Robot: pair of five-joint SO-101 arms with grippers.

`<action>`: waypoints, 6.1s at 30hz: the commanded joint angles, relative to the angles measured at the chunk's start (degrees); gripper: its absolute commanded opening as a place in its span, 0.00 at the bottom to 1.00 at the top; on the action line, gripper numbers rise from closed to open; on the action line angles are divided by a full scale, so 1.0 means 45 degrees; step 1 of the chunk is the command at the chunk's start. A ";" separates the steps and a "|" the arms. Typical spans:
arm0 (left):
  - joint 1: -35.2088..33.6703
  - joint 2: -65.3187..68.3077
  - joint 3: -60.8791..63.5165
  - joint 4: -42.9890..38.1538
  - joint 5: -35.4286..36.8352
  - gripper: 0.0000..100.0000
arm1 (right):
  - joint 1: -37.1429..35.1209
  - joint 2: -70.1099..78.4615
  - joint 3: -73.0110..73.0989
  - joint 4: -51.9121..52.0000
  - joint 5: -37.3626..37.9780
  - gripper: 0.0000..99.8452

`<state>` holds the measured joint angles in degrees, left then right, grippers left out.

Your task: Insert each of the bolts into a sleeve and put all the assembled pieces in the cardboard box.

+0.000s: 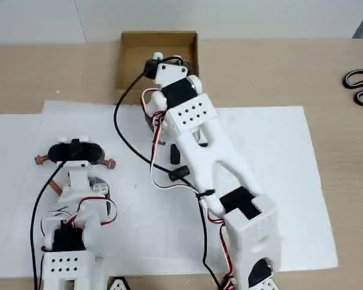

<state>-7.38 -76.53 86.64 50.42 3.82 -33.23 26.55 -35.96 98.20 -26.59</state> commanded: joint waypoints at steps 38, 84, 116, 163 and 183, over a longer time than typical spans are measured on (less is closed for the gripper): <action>-0.0059 -0.0117 -0.0049 -0.0215 0.0020 0.01 | 0.0010 0.3057 -0.0039 -0.1670 0.0801 0.15; -0.0020 -0.0117 -0.0283 -0.0156 -0.0039 0.01 | 0.0166 -0.3057 -0.0098 0.0068 0.0899 0.00; -0.0039 1.2425 -1.7123 1.0745 -0.7502 0.01 | 0.8586 -0.9407 0.8811 -0.0049 0.0899 0.00; -0.0274 2.0063 -2.0405 1.0569 -2.4205 0.08 | 0.9289 -1.3724 1.4320 -0.2960 0.0899 0.00; 0.0117 2.1978 -2.0542 1.0061 -2.4205 0.08 | 0.9289 -1.3744 1.4320 -0.2960 0.0899 0.00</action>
<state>-7.30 23.16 -3.38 97.63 -77.76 8.18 -33.41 28.75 85.71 -23.08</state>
